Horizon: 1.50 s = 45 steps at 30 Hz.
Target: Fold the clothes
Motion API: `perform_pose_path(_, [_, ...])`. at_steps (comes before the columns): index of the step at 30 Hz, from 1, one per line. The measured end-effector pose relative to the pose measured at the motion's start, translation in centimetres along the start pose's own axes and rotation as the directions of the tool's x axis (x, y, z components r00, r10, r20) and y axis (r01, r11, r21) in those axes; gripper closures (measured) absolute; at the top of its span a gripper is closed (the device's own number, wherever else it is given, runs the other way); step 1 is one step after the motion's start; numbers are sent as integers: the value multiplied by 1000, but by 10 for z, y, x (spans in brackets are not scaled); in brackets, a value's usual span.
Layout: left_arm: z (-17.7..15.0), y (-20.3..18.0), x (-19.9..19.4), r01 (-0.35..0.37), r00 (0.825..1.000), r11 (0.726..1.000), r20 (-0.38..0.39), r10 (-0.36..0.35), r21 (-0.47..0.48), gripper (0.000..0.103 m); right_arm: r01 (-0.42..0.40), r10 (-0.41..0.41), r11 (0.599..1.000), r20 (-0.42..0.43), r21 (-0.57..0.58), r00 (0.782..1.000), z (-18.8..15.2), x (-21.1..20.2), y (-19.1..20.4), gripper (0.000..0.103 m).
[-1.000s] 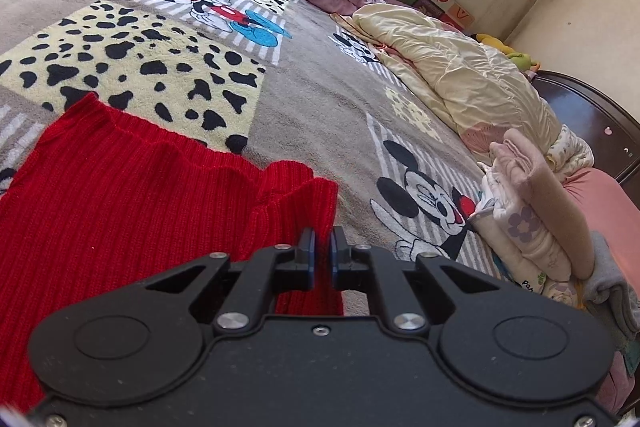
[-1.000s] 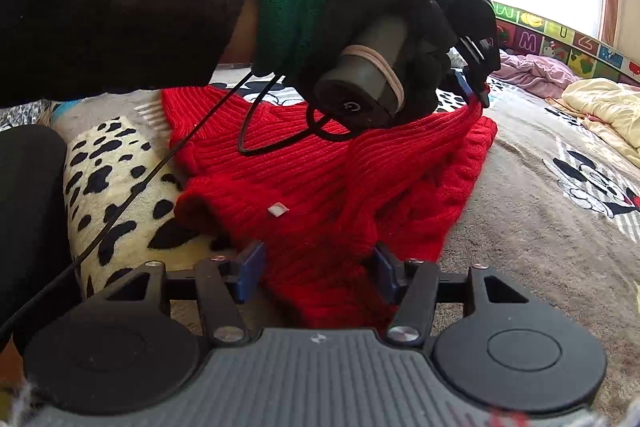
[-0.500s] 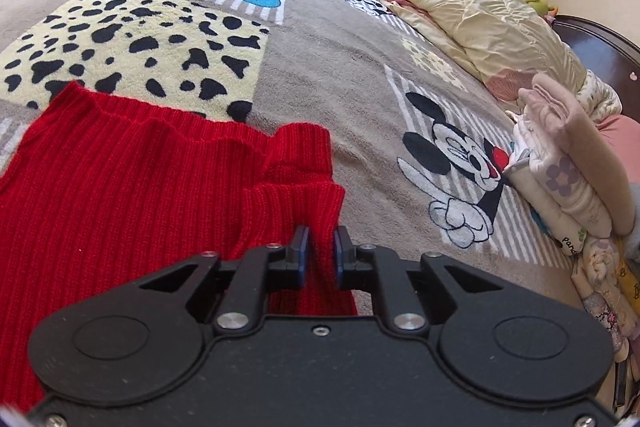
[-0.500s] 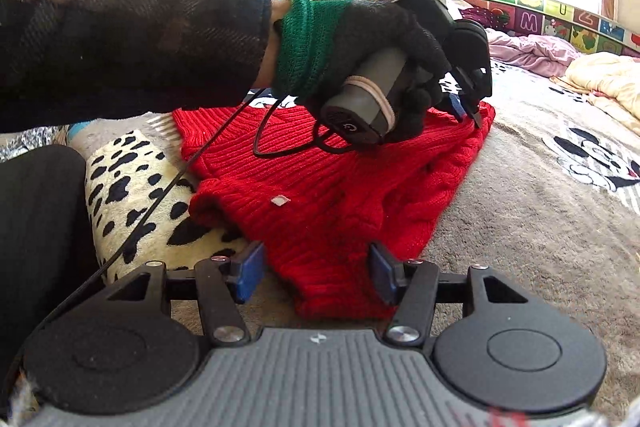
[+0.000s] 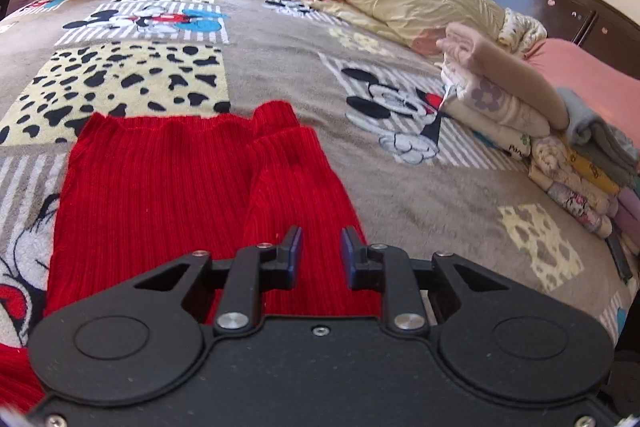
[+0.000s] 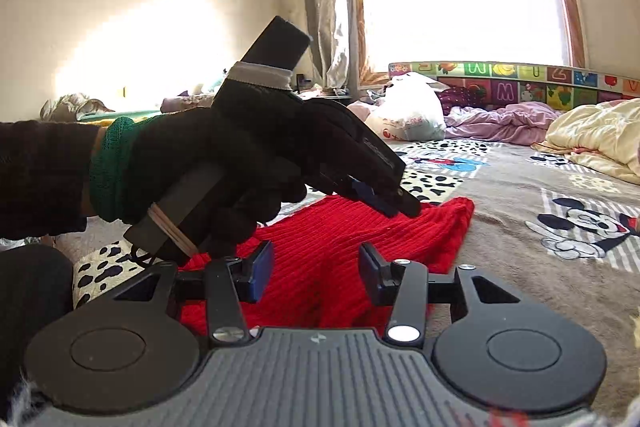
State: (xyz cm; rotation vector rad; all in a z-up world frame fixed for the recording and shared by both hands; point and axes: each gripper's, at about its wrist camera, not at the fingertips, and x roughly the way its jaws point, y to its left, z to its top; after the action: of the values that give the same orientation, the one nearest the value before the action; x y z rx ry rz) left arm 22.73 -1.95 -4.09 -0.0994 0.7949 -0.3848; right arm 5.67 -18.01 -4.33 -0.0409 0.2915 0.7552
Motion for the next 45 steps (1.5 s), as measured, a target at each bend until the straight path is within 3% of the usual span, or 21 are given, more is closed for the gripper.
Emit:
perform_pose_path(1, [0,-1,3,-15,1000,1000,-19,15,11,79,-11,11,1000,-39,-13,999,-3,10,4,56])
perform_pose_path(3, [-1,-4,9,-43,997,998,-56,45,34,79,-14,4,999,-212,-47,977,-20,36,10,56])
perform_pose_path(5, [3,-8,10,-69,995,996,-66,73,65,79,-13,3,999,-201,-49,980,-21,33,11,56])
perform_pose_path(8, [24,-13,8,-101,995,991,6,101,90,79,-31,33,999,-193,16,981,-18,27,1,56])
perform_pose_path(12, [59,-6,29,-147,987,989,67,145,29,79,-42,54,997,-181,70,982,-16,26,-4,56])
perform_pose_path(19, [89,16,97,-186,982,978,24,190,-95,81,-60,76,994,-187,88,979,-14,27,-9,54])
perform_pose_path(21, [86,15,119,-180,983,982,-32,179,-59,81,-66,83,993,-189,94,978,-14,28,-10,54])
perform_pose_path(24, [88,10,121,-162,986,987,-28,162,-1,82,-69,87,993,-191,96,978,-13,29,-10,54])
perform_pose_path(32, [80,9,72,-150,982,988,109,154,-46,82,-69,88,992,-190,101,978,-13,30,-11,54])
perform_pose_path(37, [49,-12,21,-78,989,993,135,65,89,82,-56,78,990,-167,130,983,-9,23,-17,54])
perform_pose_path(40, [29,-18,14,-42,995,992,97,30,121,82,-49,75,987,-172,150,982,-9,21,-21,54])
perform_pose_path(42, [17,-22,35,-55,998,989,11,54,138,82,-48,73,989,-183,141,980,-11,22,-20,54])
perform_pose_path(45, [10,-29,50,-99,994,981,-21,104,169,80,-37,57,994,-202,101,978,-15,22,-14,53])
